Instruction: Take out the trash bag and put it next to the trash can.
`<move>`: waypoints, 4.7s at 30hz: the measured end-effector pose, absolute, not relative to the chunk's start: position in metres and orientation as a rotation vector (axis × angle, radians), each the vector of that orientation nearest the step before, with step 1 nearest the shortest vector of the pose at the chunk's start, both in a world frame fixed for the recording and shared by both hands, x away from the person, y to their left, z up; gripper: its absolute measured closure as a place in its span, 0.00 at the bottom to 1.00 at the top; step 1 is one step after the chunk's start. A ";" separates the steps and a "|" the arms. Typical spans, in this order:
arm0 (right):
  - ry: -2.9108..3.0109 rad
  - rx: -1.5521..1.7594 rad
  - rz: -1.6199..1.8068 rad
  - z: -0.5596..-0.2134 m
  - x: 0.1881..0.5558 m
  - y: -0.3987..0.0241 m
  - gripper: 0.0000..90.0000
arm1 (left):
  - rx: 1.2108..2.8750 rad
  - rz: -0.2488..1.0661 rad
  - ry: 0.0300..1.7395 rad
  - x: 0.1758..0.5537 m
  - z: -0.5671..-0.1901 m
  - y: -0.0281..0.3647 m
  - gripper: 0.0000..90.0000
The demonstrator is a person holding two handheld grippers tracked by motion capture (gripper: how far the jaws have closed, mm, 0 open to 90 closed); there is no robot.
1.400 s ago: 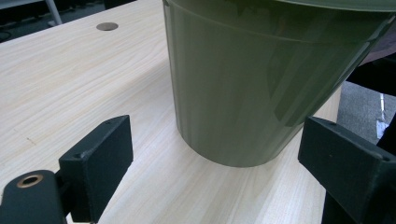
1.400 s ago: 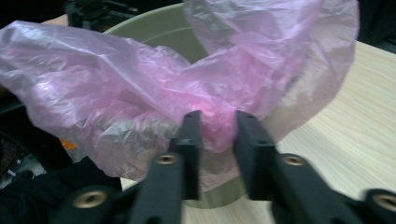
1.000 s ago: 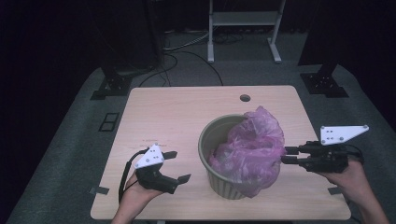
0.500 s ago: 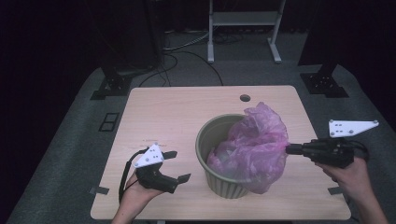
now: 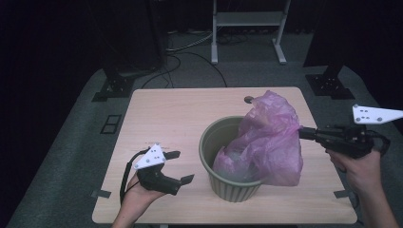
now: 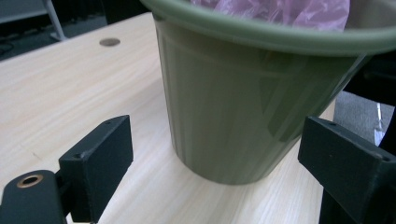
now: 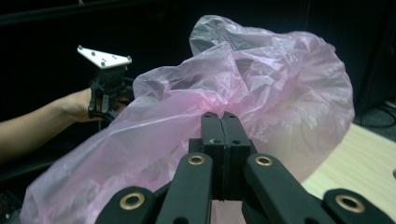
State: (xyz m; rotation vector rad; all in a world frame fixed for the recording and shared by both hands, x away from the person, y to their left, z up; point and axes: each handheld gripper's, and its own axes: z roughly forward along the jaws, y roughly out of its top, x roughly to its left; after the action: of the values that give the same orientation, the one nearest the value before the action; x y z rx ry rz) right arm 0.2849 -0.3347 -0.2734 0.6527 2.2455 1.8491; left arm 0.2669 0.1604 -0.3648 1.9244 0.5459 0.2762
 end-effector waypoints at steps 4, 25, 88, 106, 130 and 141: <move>2.219 0.631 1.894 -0.266 0.288 -0.330 1.00 | 1.882 0.295 0.518 0.267 -0.346 0.160 0.10; 2.172 0.472 2.088 -0.224 0.311 -0.278 1.00 | 1.926 0.225 0.252 0.303 -0.284 0.054 0.04; 2.376 0.443 1.844 -0.275 0.321 -0.202 0.84 | 1.687 0.130 0.119 0.321 -0.221 0.027 0.99; 2.277 0.584 1.857 -0.253 0.324 -0.231 1.00 | 1.719 0.313 0.275 0.307 -0.236 0.092 0.27; 2.028 0.728 1.769 -0.194 0.351 -0.277 1.00 | 1.785 0.342 0.415 0.278 -0.317 0.158 0.00; 1.919 0.861 1.640 -0.217 0.386 -0.298 1.00 | 1.781 0.342 0.440 0.271 -0.350 0.173 0.00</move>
State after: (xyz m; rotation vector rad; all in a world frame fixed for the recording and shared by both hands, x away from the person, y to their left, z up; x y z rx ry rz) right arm 0.3864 -0.2980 -0.2170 0.8610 1.9186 1.6404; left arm 0.2711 0.1728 -0.3505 1.7812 0.4400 0.3422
